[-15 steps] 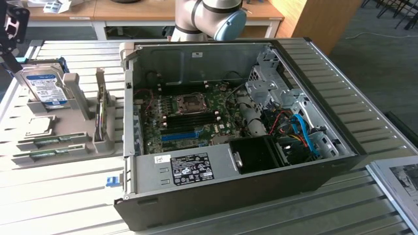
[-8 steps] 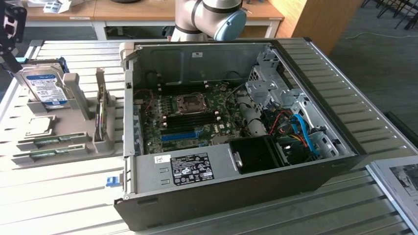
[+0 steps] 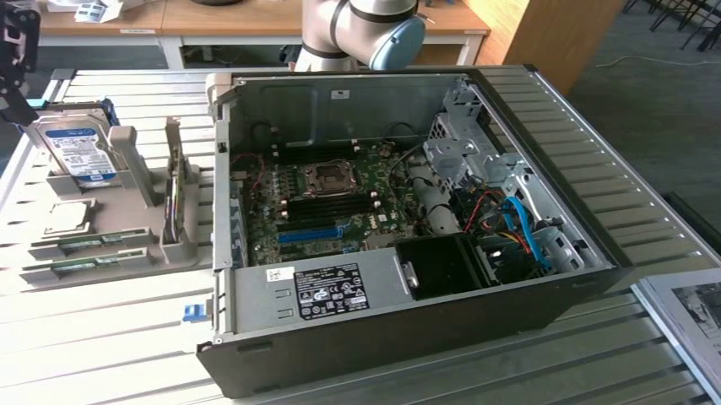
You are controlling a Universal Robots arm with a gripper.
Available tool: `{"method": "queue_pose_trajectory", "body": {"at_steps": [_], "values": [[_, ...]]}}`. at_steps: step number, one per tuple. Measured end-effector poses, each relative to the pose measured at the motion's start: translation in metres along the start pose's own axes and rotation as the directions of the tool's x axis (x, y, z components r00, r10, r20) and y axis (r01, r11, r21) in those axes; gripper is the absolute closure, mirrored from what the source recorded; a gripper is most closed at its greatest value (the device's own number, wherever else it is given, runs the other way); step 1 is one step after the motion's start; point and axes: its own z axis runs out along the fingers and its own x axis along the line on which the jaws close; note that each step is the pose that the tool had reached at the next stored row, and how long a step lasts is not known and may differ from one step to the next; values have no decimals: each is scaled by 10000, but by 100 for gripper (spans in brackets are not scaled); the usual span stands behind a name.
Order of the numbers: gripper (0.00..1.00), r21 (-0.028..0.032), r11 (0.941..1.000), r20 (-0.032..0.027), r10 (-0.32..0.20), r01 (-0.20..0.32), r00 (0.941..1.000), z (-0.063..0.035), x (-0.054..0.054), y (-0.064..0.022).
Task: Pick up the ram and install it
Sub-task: 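Pick up the ram and move it above insertion slot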
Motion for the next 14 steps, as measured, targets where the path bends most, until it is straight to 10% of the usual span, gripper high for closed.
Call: {"method": "queue_pose_trajectory", "body": {"at_steps": [7,14], "values": [[90,-29,9934,-41,-1145,1145,9934,1,0,0],[90,-61,9736,-78,-2281,2280,9736,4,0,0]]}}
